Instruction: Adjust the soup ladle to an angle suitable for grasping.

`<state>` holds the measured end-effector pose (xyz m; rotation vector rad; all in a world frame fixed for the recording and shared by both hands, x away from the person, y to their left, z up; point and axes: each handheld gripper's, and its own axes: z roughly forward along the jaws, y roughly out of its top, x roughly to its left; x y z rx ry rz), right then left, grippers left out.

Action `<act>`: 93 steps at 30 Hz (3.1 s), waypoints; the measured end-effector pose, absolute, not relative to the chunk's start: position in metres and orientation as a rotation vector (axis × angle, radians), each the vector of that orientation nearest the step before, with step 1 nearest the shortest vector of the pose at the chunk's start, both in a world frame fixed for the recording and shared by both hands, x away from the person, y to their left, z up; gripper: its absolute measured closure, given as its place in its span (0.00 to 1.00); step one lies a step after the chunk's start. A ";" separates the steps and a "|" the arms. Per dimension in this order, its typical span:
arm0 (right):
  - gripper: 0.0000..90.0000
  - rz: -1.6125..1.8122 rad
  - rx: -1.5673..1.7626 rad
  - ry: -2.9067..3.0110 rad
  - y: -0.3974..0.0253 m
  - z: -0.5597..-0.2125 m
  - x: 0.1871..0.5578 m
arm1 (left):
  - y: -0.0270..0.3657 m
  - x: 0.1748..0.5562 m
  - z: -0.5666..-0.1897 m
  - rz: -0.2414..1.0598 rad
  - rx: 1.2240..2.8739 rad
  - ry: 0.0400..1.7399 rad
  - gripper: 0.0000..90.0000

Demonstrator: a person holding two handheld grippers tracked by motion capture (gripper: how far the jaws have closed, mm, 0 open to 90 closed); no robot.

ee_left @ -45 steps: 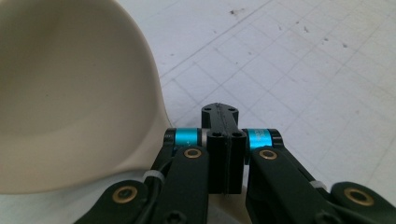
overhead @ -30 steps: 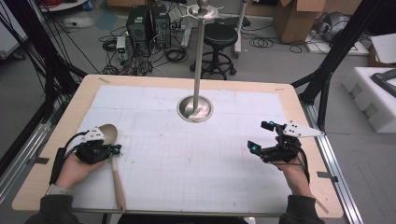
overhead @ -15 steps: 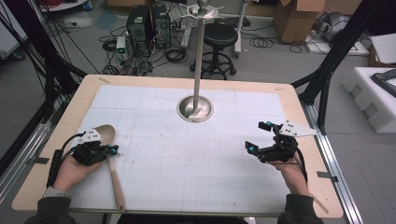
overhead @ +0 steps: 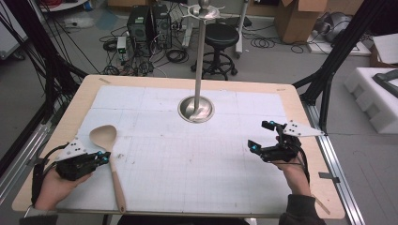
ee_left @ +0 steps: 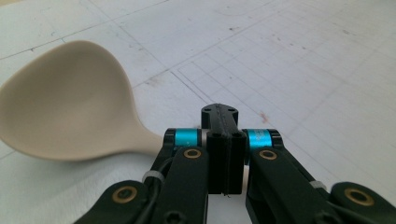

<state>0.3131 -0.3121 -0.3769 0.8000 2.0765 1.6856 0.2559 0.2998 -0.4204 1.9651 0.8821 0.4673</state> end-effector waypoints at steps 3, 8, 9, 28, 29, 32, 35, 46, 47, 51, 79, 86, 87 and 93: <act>0.00 1.684 0.805 2.077 -0.311 -0.377 0.314 | 0.302 0.242 -0.422 0.444 1.971 0.866 1.00; 0.00 1.673 0.815 2.089 -0.309 -0.379 0.316 | 0.303 0.218 -0.432 0.429 1.989 0.854 1.00; 0.00 1.672 0.817 2.088 -0.309 -0.379 0.317 | 0.303 0.213 -0.434 0.420 1.986 0.848 1.00; 0.00 1.676 0.838 2.084 -0.311 -0.381 0.320 | 0.277 0.179 -0.439 0.338 2.062 0.748 1.00; 0.00 1.676 0.837 2.085 -0.311 -0.381 0.320 | 0.276 0.178 -0.440 0.336 2.064 0.749 1.00; 0.00 1.676 0.837 2.080 -0.311 -0.381 0.320 | 0.276 0.175 -0.442 0.330 2.069 0.744 1.00; 0.00 1.674 0.835 2.080 -0.311 -0.381 0.320 | 0.274 0.173 -0.444 0.321 2.082 0.736 1.00; 0.00 1.661 0.829 2.101 -0.307 -0.382 0.321 | 0.272 0.171 -0.444 0.299 2.120 0.732 1.00; 0.00 1.663 0.830 2.101 -0.307 -0.382 0.321 | 0.272 0.171 -0.444 0.298 2.126 0.726 1.00; 0.00 1.664 0.827 2.094 -0.308 -0.382 0.321 | 0.270 0.172 -0.445 0.301 2.135 0.723 1.00; 0.00 1.666 0.830 2.097 -0.307 -0.382 0.321 | 0.255 0.187 -0.447 0.240 2.102 0.707 1.00; 0.00 1.669 0.828 2.094 -0.308 -0.382 0.321 | 0.250 0.191 -0.448 0.234 2.112 0.692 1.00; 0.00 1.670 0.828 2.094 -0.308 -0.382 0.321 | 0.249 0.192 -0.448 0.233 2.110 0.695 1.00; 0.00 1.670 0.829 2.096 -0.308 -0.382 0.321 | 0.243 0.197 -0.447 0.224 2.113 0.685 1.00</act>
